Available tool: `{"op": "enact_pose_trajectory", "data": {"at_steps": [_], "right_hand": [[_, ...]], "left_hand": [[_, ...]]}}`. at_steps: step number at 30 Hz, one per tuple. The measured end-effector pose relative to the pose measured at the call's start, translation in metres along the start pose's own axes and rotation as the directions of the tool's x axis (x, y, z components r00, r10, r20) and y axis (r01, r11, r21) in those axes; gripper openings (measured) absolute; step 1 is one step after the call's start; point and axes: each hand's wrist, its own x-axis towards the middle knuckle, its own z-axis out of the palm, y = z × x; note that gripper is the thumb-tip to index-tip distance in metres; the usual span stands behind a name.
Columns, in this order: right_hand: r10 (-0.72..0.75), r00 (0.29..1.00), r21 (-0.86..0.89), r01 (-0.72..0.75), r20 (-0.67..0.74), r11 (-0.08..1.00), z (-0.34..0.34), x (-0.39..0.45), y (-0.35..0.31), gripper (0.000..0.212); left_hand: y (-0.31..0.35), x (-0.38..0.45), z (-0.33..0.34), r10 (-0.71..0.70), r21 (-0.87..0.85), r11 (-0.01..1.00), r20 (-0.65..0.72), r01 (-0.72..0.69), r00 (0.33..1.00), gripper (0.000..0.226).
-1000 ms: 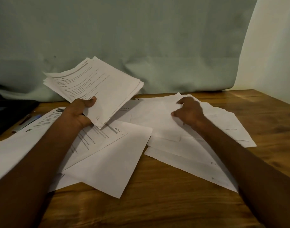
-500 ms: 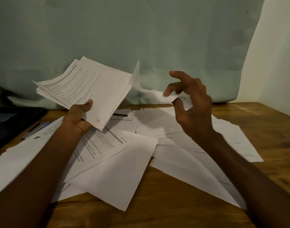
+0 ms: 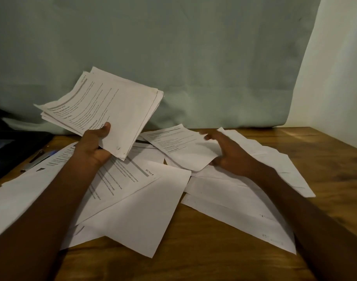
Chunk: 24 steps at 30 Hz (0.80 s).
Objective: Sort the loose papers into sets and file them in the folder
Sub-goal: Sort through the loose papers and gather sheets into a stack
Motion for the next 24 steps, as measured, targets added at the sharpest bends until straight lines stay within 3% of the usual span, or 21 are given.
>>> {"op": "enact_pose_trajectory", "data": {"at_steps": [3,6,9,12,14,19,21,24], "right_hand": [[0.202,0.954,-0.073,-0.223,-0.223,0.972,-0.007,0.0,0.001,0.099],[0.436,0.83,0.081,-0.437,-0.348,0.896,-0.016,-0.001,0.009,0.072],[0.645,0.737,0.352,-0.561,-0.201,0.75,-0.021,0.0,0.004,0.039],[0.791,0.611,0.624,-0.633,0.04,0.458,-0.024,0.005,-0.015,0.012],[0.807,0.587,0.727,-0.582,0.066,0.363,-0.021,0.007,-0.017,0.018],[0.805,0.594,0.779,-0.5,-0.01,0.378,-0.007,0.008,-0.001,0.056],[0.804,0.593,0.821,-0.475,0.034,0.315,-0.008,0.008,-0.003,0.049],[0.761,0.63,0.943,-0.324,0.156,0.075,-0.015,0.007,-0.011,0.033]], "left_hand": [[-0.003,0.001,0.004,-0.008,0.006,1.0,0.01,0.008,1.0,0.02],[-0.004,-0.002,0.009,-0.016,0.052,0.999,0.038,0.014,0.999,0.019],[-0.005,-0.002,0.01,-0.032,0.11,0.993,0.037,0.027,0.999,0.026],[-0.005,0.011,0.002,-0.076,0.081,0.994,0.026,0.073,0.997,0.055],[-0.006,0.017,-0.004,-0.09,0.074,0.993,0.011,0.089,0.996,0.057],[-0.008,0.015,-0.003,-0.118,0.043,0.992,0.043,0.116,0.992,0.061],[-0.006,0.005,0.002,-0.088,0.073,0.994,0.062,0.084,0.994,0.05],[0.0,-0.005,0.01,0.003,0.101,0.995,0.077,-0.01,0.997,0.016]]}}
